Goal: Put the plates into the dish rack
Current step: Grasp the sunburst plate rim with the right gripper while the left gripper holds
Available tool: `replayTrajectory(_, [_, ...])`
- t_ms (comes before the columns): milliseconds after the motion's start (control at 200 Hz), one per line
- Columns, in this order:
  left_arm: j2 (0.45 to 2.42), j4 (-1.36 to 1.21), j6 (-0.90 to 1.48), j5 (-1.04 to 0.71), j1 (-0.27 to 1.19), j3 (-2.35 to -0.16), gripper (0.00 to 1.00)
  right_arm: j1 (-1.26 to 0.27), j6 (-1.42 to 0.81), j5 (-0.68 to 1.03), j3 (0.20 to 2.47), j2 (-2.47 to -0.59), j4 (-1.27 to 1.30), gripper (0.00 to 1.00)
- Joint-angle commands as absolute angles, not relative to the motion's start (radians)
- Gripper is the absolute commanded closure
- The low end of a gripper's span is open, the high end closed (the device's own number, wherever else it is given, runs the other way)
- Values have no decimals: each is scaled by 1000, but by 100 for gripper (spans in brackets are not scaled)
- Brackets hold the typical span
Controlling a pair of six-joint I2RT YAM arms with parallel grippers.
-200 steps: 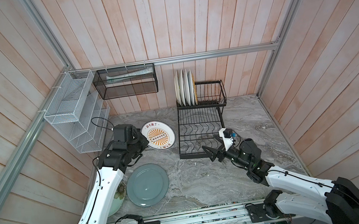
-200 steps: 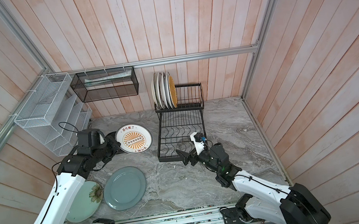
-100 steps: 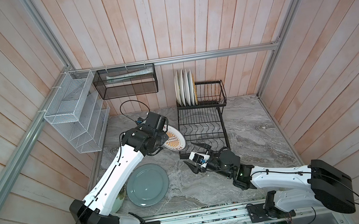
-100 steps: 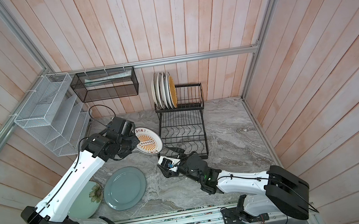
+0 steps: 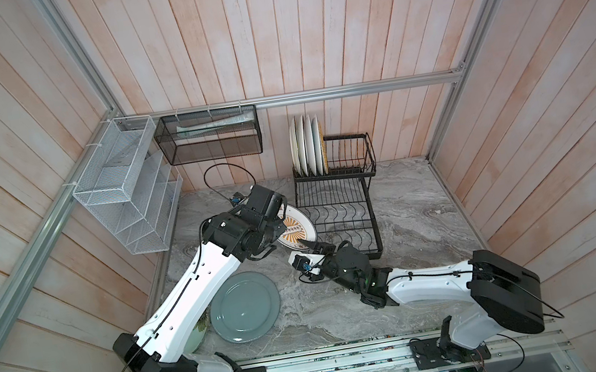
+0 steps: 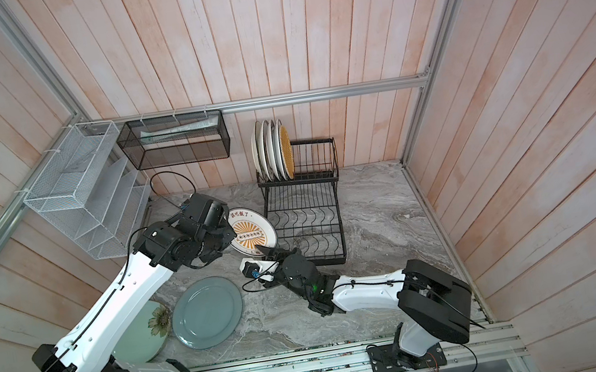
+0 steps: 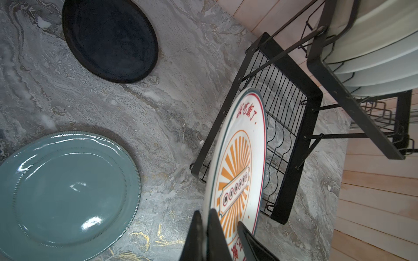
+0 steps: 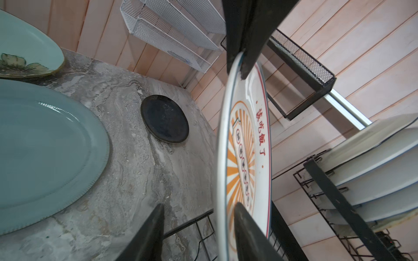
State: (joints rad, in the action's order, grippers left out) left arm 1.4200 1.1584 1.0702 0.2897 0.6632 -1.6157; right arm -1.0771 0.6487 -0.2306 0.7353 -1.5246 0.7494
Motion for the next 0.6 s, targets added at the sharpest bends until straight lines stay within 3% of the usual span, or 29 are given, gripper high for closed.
replayTrajectory(0, [1392,1157,1083,307,672,-1633,100,-1091,664,-280,777,-1542,777,66])
replayTrajectory(165, [1384,1166,1079,318,672,-1633,100,-1111,683,-301,784,-1548,786,99])
replayTrajectory(240, [1381,1162,1070,312,670,-1632,99,-1118,690,-307,784,-1547,784,100])
replayTrajectory(360, [1364,1145,1043,286,655,-1637,66,-1129,696,-319,774,-1522,787,100])
replayTrajectory(435, [1340,1118,996,250,626,-1627,41,-1128,679,-320,760,-1485,787,100])
replayTrajectory(450, [1334,1110,985,238,617,-1624,30,-1128,675,-319,757,-1477,786,100])
replayTrajectory(490, [1311,1083,956,211,592,-1615,20,-1128,662,-322,752,-1456,776,100])
replayTrajectory(510, [1298,1068,939,193,576,-1609,2,-1129,655,-325,752,-1442,769,100])
replayTrajectory(590, [1237,1007,896,128,523,-1584,0,-1128,628,-336,758,-1400,728,100])
